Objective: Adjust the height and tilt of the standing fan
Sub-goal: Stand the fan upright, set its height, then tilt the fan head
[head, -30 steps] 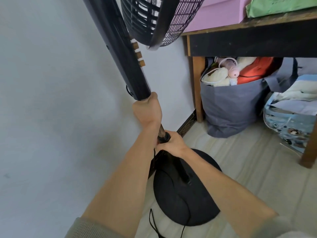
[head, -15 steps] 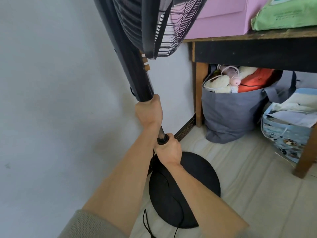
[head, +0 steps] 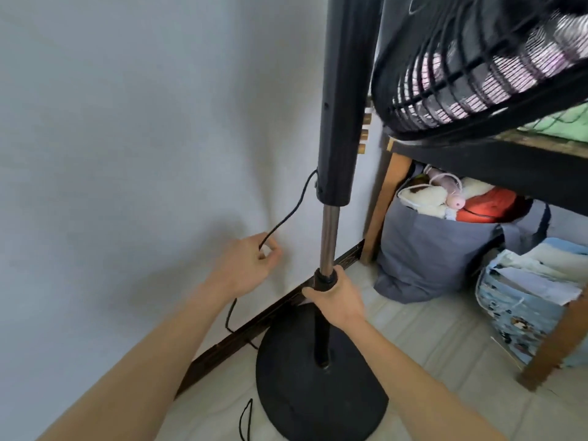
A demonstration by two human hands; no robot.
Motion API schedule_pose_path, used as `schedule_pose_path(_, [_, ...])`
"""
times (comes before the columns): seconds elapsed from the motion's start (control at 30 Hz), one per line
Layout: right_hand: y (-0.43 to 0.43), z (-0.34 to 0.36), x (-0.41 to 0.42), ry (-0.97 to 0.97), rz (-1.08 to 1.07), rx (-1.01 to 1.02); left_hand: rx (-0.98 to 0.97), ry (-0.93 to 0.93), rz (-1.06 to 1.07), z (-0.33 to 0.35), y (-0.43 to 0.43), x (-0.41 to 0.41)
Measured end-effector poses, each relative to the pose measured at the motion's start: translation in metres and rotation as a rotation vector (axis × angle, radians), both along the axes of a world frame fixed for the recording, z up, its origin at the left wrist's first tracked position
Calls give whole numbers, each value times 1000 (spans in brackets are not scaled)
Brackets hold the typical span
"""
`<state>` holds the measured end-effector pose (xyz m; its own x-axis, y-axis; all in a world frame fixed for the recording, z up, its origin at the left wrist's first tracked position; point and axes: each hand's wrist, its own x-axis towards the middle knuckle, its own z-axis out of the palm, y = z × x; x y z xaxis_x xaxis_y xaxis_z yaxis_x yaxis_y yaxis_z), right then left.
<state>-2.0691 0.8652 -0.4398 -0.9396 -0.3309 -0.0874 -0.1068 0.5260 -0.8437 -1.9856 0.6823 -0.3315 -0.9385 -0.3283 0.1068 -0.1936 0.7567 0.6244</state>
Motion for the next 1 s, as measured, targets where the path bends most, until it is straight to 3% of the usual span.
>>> schedule_pose_path(0.13, [-4, -15, -4, 85, -82, 3, -37, -80, 0, -43, -30, -12])
schedule_pose_path(0.23, [-11, -11, -1, 85, -152, 106, -44, -255, -68, -62, -34, -20])
schedule_pose_path(0.3, [-11, 10, 5, -157, -161, 222, -91, -421, -103, -52, -33, -16])
schedule_pose_path(0.37, [-10, 47, 15, -579, -89, 281, -72, -578, -146, -28, -32, -9])
schedule_pose_path(0.4, [-10, 66, 22, -684, -17, 338, -53, -655, -175, -12, -30, -4])
schedule_pose_path(0.5, [-15, 135, 34, -605, 178, 519, 19, -813, -264, 50, -32, 11])
schedule_pose_path(0.67, [-16, 262, 71, -516, 347, 755, 30, -872, -272, 174, -33, 43])
schedule_pose_path(0.83, [-11, 419, 97, -408, 426, 789, 59, -865, -317, 324, -34, 47])
schedule_pose_path(1.0, [19, 585, 81, -174, 359, 711, 104, -711, -315, 451, -9, 14])
